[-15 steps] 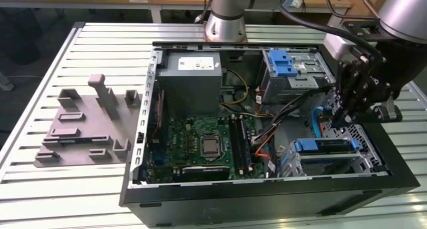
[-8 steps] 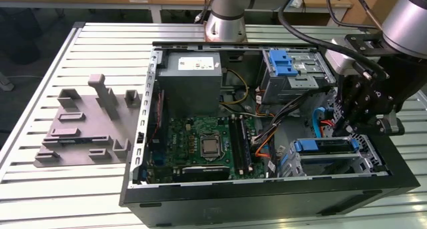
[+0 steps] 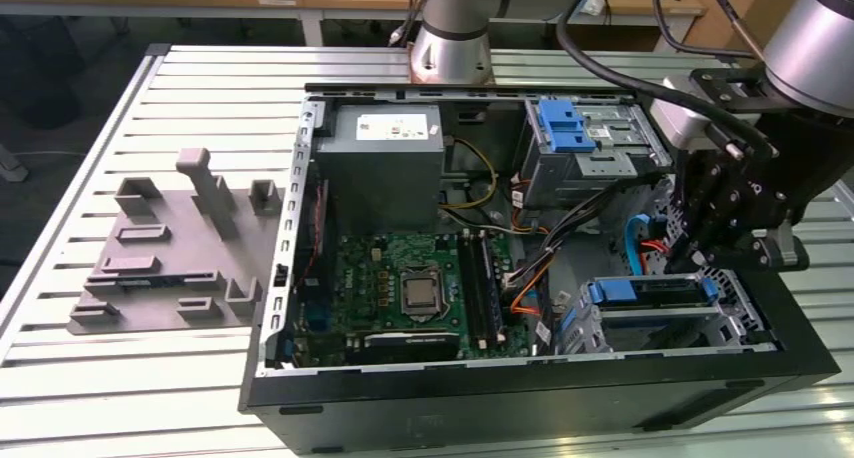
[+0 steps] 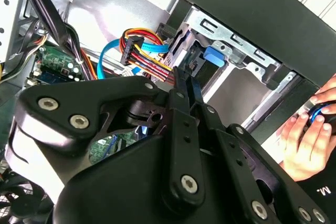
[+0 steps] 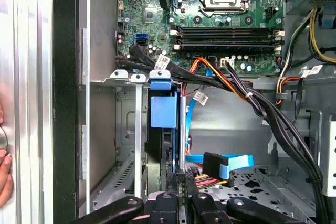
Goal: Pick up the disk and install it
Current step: 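Insert the first disk wire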
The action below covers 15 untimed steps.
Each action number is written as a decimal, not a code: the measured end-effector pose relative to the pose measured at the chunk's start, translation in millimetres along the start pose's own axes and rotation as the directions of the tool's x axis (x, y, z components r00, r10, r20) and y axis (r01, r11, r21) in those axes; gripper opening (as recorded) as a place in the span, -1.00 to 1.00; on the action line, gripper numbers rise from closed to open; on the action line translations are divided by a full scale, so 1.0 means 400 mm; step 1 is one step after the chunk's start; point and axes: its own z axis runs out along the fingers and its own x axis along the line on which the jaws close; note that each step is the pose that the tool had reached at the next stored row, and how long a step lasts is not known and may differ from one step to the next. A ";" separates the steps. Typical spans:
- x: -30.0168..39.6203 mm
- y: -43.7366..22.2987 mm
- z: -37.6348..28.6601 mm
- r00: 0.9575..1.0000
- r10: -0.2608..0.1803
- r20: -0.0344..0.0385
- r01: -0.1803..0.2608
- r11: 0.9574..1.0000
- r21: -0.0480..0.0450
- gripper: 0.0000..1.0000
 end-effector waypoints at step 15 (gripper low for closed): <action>0.006 -0.002 0.010 1.000 0.017 0.000 -0.017 1.000 -0.011 -0.67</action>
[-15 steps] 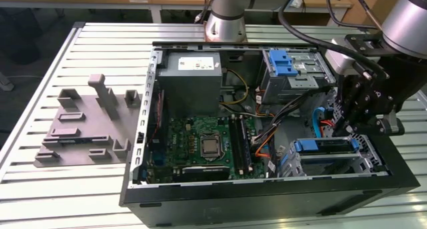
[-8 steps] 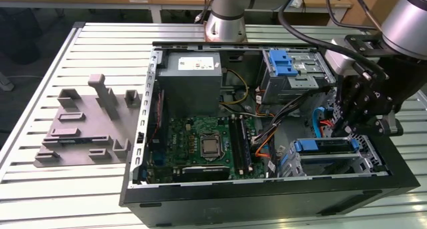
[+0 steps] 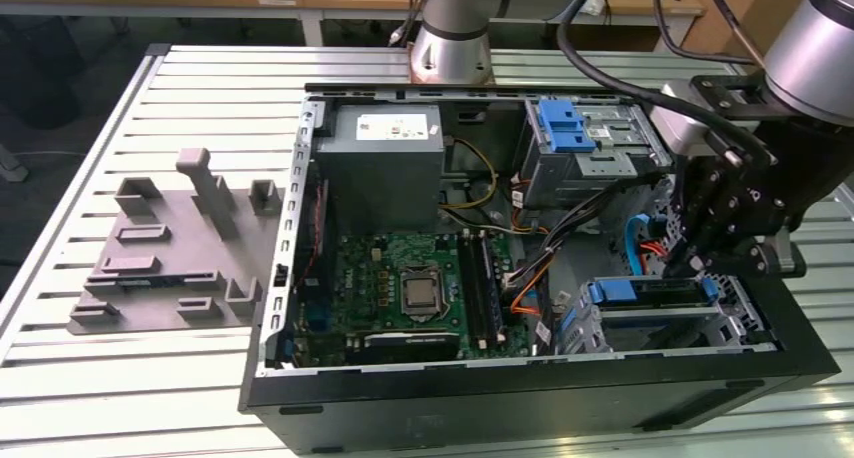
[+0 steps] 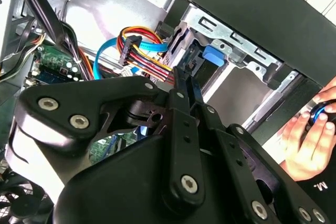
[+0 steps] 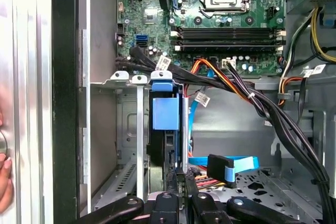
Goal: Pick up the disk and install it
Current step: 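Insert the first disk wire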
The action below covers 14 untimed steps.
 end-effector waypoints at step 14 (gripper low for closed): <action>0.008 -0.005 0.009 0.999 0.036 0.000 -0.036 0.999 -0.002 -0.67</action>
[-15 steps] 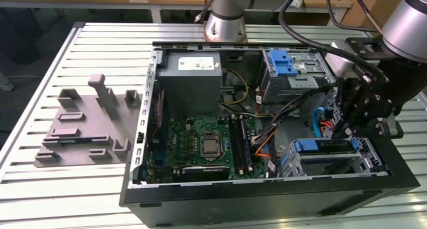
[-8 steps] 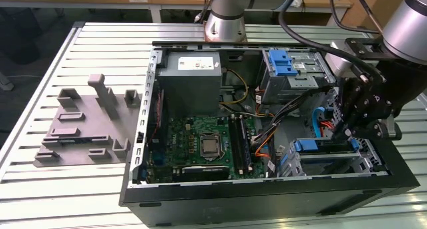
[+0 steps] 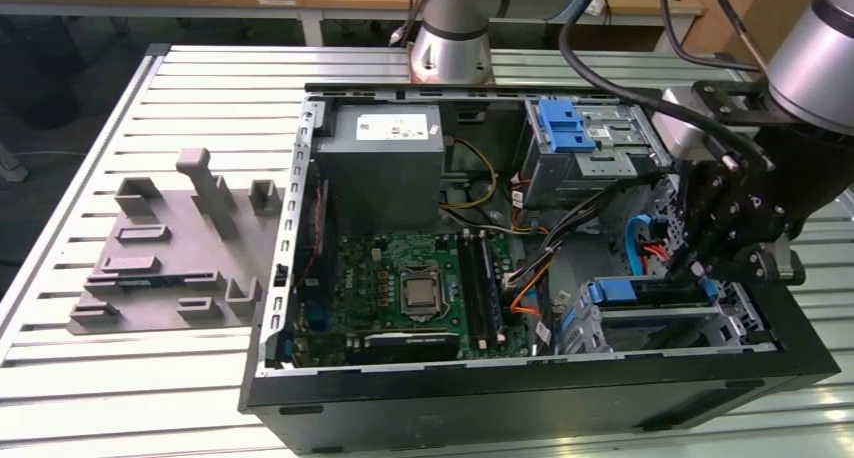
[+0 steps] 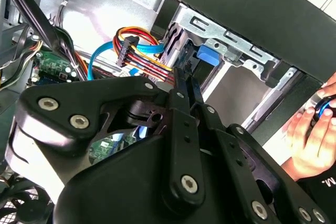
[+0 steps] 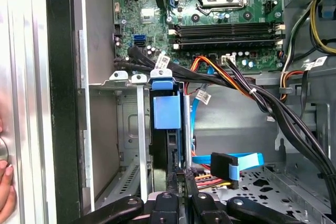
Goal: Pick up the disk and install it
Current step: 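Insert the first disk wire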
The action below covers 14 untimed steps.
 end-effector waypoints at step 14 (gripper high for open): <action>0.001 -0.001 0.007 1.000 0.003 0.000 -0.003 1.000 0.000 -0.67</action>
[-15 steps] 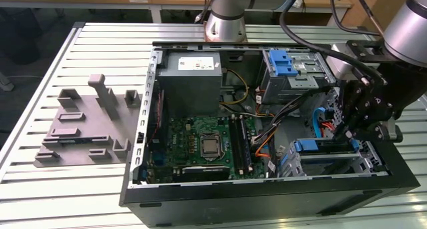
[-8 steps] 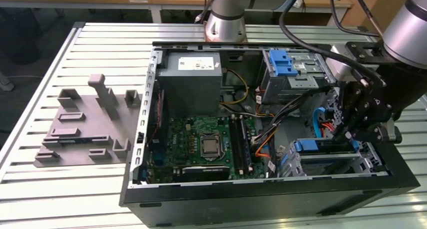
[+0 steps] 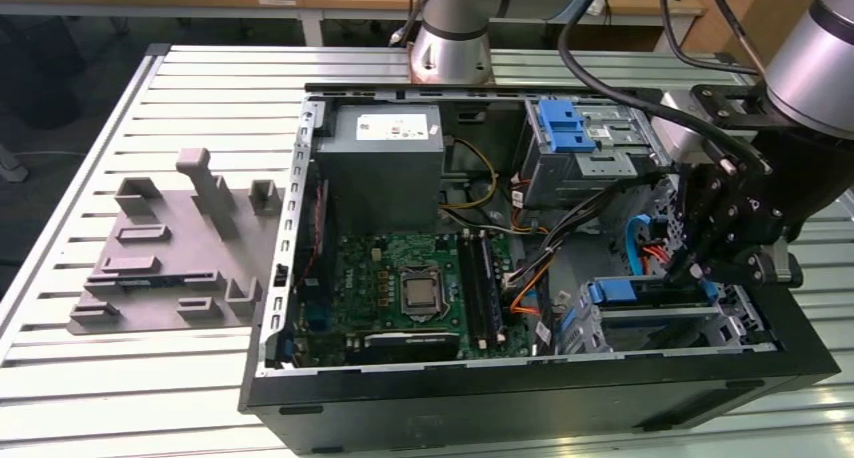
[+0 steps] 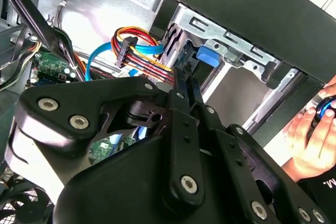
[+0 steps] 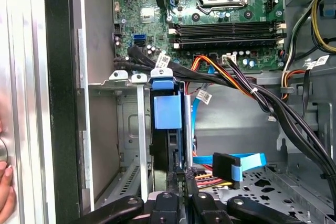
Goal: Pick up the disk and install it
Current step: 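Insert the first disk wire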
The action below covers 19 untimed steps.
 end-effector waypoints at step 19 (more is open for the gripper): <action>-0.001 -0.005 0.009 1.000 0.000 0.000 0.000 1.000 -0.006 -0.67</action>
